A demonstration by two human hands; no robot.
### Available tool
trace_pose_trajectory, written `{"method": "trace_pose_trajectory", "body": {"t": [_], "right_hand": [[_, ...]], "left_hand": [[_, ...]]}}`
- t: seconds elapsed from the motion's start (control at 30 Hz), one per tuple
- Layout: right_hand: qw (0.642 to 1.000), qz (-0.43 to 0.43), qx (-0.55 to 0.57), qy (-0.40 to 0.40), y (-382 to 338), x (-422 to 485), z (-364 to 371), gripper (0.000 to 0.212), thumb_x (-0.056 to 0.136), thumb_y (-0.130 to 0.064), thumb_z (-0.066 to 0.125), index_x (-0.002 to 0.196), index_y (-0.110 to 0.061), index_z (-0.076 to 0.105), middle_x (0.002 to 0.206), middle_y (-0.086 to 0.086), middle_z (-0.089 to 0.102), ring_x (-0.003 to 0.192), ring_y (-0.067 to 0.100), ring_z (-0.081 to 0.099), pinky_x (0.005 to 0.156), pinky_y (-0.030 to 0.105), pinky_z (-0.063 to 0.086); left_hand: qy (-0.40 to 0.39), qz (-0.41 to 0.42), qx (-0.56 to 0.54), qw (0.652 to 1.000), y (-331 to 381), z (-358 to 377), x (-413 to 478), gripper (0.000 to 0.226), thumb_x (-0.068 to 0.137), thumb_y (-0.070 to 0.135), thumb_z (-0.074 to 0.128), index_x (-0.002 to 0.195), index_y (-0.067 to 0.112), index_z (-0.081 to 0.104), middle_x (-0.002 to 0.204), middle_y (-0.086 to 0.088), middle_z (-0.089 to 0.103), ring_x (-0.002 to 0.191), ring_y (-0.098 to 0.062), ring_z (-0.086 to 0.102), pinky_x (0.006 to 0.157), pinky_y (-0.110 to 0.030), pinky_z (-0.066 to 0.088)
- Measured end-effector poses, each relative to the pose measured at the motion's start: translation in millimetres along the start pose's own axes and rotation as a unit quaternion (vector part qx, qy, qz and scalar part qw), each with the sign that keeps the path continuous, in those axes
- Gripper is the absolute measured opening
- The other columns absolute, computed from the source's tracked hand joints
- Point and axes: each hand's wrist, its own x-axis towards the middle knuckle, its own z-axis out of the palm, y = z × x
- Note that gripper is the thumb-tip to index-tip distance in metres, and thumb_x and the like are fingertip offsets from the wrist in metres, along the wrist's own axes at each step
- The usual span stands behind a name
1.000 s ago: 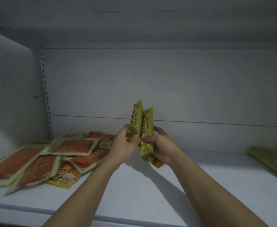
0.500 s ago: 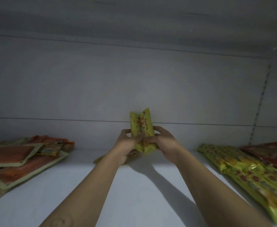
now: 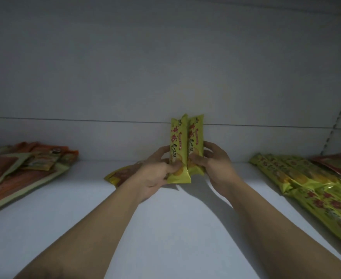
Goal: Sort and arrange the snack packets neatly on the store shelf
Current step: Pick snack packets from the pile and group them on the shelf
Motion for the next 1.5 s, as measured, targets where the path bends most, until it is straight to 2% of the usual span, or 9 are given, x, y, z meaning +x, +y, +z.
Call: {"method": "trace_pose_trajectory", "body": {"t": [0.17, 0.27, 0.6, 0.87, 1.03, 1.13, 1.27, 1.4, 1.5], "right_hand": [[0.999, 0.023, -0.02, -0.04, 1.8, 0.3, -8.3, 0.039, 0.084, 0.006, 0.066, 0.122, -0.001, 0.063, 0.113, 0.021, 0.07, 0.104, 0.042, 0.067, 0.095, 0.052, 0.053], [0.997, 0.02, -0.044, -0.055, 0.3, -1.2, -9.9, 0.041, 0.082, 0.004, 0.069, 0.122, -0.002, 0.065, 0.108, 0.018, 0.073, 0.095, 0.035, 0.071, 0.08, 0.039, 0.058], [0.99, 0.014, -0.129, 0.048, -33.1, -11.6, -23.6, 0.039, 0.08, 0.0, 0.076, 0.117, -0.007, 0.066, 0.099, 0.011, 0.075, 0.08, 0.022, 0.073, 0.066, 0.027, 0.057], [0.961, -0.012, -0.277, 0.006, -96.2, -23.1, -108.1, 0.061, 0.078, -0.007, 0.081, 0.13, -0.023, 0.054, 0.087, 0.006, 0.074, 0.062, 0.012, 0.07, 0.054, 0.021, 0.052], [0.945, -0.049, -0.322, 0.015, -129.0, -31.2, -196.6, 0.061, 0.08, -0.007, 0.079, 0.134, -0.025, 0.057, 0.087, 0.012, 0.074, 0.065, 0.018, 0.069, 0.061, 0.028, 0.057], [0.955, -0.037, -0.291, 0.044, -144.1, -27.4, -243.1, 0.053, 0.081, -0.006, 0.079, 0.128, -0.024, 0.06, 0.086, 0.009, 0.075, 0.062, 0.015, 0.071, 0.05, 0.024, 0.054], [0.934, -0.022, -0.347, 0.079, -152.9, -13.9, -298.2, 0.053, 0.08, -0.011, 0.08, 0.129, -0.018, 0.06, 0.105, 0.013, 0.073, 0.087, 0.026, 0.072, 0.081, 0.039, 0.059], [0.912, -0.002, -0.406, 0.055, -140.6, -1.6, -325.1, 0.052, 0.081, -0.017, 0.081, 0.128, -0.018, 0.06, 0.119, 0.011, 0.068, 0.09, 0.022, 0.066, 0.064, 0.026, 0.052], [0.891, 0.027, -0.452, 0.026, -125.0, 6.3, -330.8, 0.05, 0.084, -0.023, 0.078, 0.129, -0.017, 0.06, 0.128, 0.01, 0.062, 0.101, 0.024, 0.063, 0.082, 0.032, 0.055]], "left_hand": [[0.025, 0.007, 0.019, 0.999, -6.0, 1.5, 3.1, 0.053, 0.084, 0.006, 0.074, 0.132, 0.015, 0.053, 0.113, -0.016, 0.072, 0.097, -0.032, 0.072, 0.079, -0.041, 0.059], [0.074, 0.016, -0.021, 0.997, -10.1, 5.8, 7.6, 0.053, 0.084, 0.005, 0.074, 0.133, 0.008, 0.053, 0.114, -0.018, 0.071, 0.099, -0.033, 0.071, 0.081, -0.04, 0.058], [0.056, -0.024, 0.003, 0.998, -6.5, 38.9, 9.3, 0.042, 0.085, 0.001, 0.073, 0.125, 0.004, 0.06, 0.115, -0.015, 0.07, 0.095, -0.032, 0.07, 0.071, -0.035, 0.059], [0.016, 0.021, 0.053, 0.998, 14.2, 116.2, 8.8, 0.024, 0.079, 0.0, 0.077, 0.095, 0.012, 0.064, 0.088, -0.003, 0.073, 0.069, -0.013, 0.07, 0.051, -0.022, 0.055], [-0.061, -0.007, 0.105, 0.993, 17.8, 203.4, 30.9, 0.029, 0.081, -0.001, 0.072, 0.109, 0.005, 0.069, 0.098, -0.006, 0.073, 0.085, -0.016, 0.069, 0.071, -0.029, 0.058], [-0.058, 0.01, 0.095, 0.994, 16.9, 246.8, 48.1, 0.036, 0.082, -0.003, 0.071, 0.117, 0.004, 0.066, 0.1, -0.006, 0.073, 0.08, -0.014, 0.071, 0.061, -0.025, 0.057], [0.0, 0.015, 0.1, 0.995, 6.7, 287.0, 68.8, 0.059, 0.08, -0.004, 0.075, 0.134, 0.004, 0.052, 0.104, -0.014, 0.072, 0.081, -0.024, 0.069, 0.067, -0.032, 0.06], [0.04, -0.017, 0.185, 0.982, -9.8, 307.6, 81.1, 0.083, 0.077, -0.001, 0.08, 0.147, 0.006, 0.036, 0.113, -0.018, 0.069, 0.082, -0.026, 0.069, 0.063, -0.033, 0.061], [0.043, -0.045, 0.231, 0.971, -21.6, 314.9, 85.2, 0.082, 0.077, 0.0, 0.081, 0.145, -0.001, 0.036, 0.102, -0.016, 0.069, 0.085, -0.031, 0.072, 0.078, -0.041, 0.061]]}}
